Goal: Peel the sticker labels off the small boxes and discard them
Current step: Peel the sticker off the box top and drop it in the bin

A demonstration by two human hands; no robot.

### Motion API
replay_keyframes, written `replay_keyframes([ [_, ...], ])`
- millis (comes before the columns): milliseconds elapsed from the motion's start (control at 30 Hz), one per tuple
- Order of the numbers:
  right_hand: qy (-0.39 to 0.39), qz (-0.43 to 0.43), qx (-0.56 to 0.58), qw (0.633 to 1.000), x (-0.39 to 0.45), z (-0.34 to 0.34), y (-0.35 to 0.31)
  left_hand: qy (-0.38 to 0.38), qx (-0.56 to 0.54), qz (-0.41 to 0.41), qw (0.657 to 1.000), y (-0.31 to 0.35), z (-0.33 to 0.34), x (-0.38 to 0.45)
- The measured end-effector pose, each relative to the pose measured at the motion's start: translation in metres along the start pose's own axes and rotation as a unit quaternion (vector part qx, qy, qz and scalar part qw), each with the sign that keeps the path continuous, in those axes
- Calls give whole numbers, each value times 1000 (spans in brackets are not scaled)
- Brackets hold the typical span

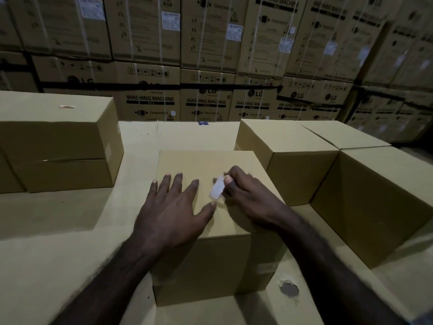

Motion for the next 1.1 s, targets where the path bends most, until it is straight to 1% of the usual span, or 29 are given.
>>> replay_keyframes([
  [67,-22,-6,4,1000,2,4,-2,0,1,1,1000,0,0,-2],
  [133,-22,4,23,999,-3,3,5,-2,3,7,1000,0,-1,-4],
  [267,28,51,144,988,-17,-20,27,-11,-8,16,1000,0,-2,-4],
  [333,45,65,128,989,-14,-26,26,-8,-6,16,1000,1,-1,-4],
  [433,36,68,69,995,-2,-16,9,-6,0,12,1000,1,0,-5],
  [500,10,51,73,996,0,-4,3,-8,6,13,1000,1,0,-5],
  [567,-6,44,100,994,-8,-2,6,-5,7,13,1000,1,0,-6],
  [667,18,60,134,989,-20,-15,20,0,5,15,1000,1,-1,-5],
  [767,52,79,85,992,-15,-25,18,-4,7,12,1000,1,-1,-4],
  [867,29,70,47,996,-1,-14,8,-7,21,12,1000,2,-1,-4],
  [933,4,53,44,998,-2,-5,3,-11,18,13,1000,2,-1,-5],
  [1000,-2,46,66,997,-11,-3,6,-9,15,15,1000,2,-1,-4],
  [1100,41,59,68,995,-18,-17,18,-7,16,15,1000,2,-2,-2],
])
Point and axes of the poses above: each hand's wrist, its own x-axis towards the middle knuckle, its own z-axis out of the palm, y = z × x, the point moved 7 cm from there along x, towards the middle knuckle, and after that the axes turned 15 degrees about -y, right-handed, at the moved point
